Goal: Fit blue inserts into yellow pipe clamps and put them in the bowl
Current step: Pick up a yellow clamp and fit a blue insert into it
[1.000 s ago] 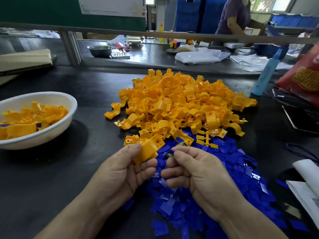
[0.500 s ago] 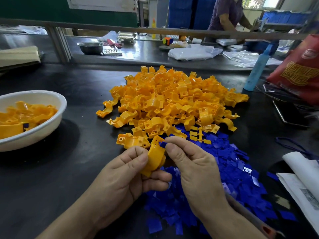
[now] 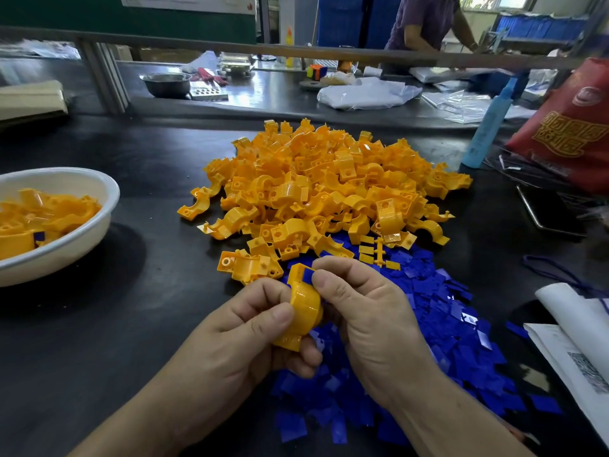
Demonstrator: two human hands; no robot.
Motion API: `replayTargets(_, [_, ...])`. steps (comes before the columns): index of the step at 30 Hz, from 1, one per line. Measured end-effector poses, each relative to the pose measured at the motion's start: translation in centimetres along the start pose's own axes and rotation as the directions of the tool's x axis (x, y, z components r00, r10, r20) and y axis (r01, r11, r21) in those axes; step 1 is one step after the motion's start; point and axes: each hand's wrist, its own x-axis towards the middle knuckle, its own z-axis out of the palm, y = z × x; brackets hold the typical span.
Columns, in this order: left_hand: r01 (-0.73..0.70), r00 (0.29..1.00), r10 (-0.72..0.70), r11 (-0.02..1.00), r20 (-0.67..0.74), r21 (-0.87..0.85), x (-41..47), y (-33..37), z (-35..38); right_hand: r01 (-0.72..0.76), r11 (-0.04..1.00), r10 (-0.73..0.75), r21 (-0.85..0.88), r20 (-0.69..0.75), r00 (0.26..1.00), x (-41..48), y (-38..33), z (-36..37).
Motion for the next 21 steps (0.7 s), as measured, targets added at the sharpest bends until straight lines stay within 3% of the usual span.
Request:
replayTargets(6, [0.057, 0.991, -0.036, 0.985, -0.127, 0.161, 0.2, 0.1, -0.3, 0.034, 0.997, -0.033, -0.072, 0.012, 0.999, -0.1, -0.1, -0.1])
replayTargets(10, [0.069, 0.973, -0.007, 0.964, -0.231, 0.258, 0.4, 0.0, -0.4, 0.136, 0.95, -0.12, -0.28, 0.071, 0.99, -0.6, -0.4, 0.5])
replayTargets(14, [0.033, 0.966, 0.058, 0.939, -0.251, 0.341, 0.3, -0.2, -0.5, 0.173, 0.892, -0.173, -0.417, 0.038, 0.984, -0.7, -0.1, 0.6])
replayTargets(18, [0.004, 0.96, 0.092, 0.94, -0.265, 0.342, 0.2, -0.3, -0.4, 0.273, 0.761, -0.309, -0.588, 0.04, 0.95, -0.7, 0.2, 0.7])
replayTargets(21, [0.011, 0.957, 0.085, 0.945, -0.276, 0.327, 0.2, -0.3, -0.5, 0.422, 0.56, -0.481, -0.713, 0.135, 0.866, -0.8, 0.2, 0.8])
